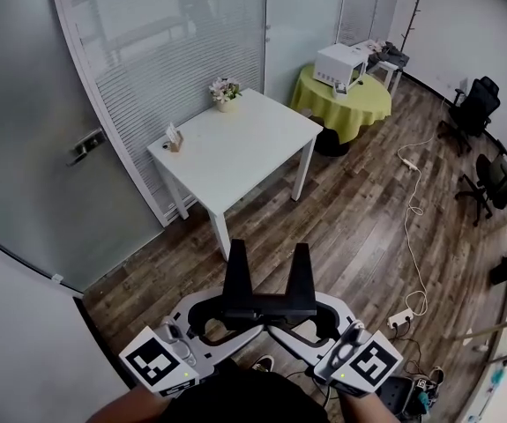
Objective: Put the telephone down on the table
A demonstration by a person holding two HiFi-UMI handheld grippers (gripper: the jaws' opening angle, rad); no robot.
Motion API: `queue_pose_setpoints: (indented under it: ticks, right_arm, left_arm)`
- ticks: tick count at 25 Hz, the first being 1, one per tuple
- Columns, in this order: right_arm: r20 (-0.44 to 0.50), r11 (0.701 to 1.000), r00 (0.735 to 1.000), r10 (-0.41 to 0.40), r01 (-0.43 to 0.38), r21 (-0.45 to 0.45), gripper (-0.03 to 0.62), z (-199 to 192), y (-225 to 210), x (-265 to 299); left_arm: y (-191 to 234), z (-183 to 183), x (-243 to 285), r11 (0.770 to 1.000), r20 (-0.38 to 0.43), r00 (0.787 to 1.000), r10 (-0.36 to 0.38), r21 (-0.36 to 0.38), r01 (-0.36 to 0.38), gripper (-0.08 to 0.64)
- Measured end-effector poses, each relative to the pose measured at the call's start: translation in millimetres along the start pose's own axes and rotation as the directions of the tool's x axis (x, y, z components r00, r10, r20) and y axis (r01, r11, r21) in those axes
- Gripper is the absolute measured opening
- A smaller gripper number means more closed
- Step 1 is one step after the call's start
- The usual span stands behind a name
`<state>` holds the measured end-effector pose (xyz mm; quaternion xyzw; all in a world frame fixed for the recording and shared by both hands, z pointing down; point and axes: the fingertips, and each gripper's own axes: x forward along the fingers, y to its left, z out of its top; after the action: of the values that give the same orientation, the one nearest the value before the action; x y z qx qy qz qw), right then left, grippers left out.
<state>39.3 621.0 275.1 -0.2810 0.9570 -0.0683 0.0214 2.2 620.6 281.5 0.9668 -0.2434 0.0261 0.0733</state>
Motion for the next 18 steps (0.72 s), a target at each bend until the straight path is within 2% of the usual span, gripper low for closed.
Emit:
queue_pose_setpoints:
  ticks: [9,18]
  right_arm:
    - [0.000,1.000,1.000,-0.021,0.021,0.022,0.247,-8.5,-32.6,-7.9]
    - [-0.011,0.998,0.998,-0.067,0.067,0.013,0.247,-3.3,-83.8,15.9]
  left_arm:
    - [10.3,-8.5,32.0,1.000,-0.010,1.000,-0.021,-0.016,0.021,0.249]
    - [57.2,-2.5,66.3,0.997,-0.011,0.997,-0.072,-0.016,0.072,0.249]
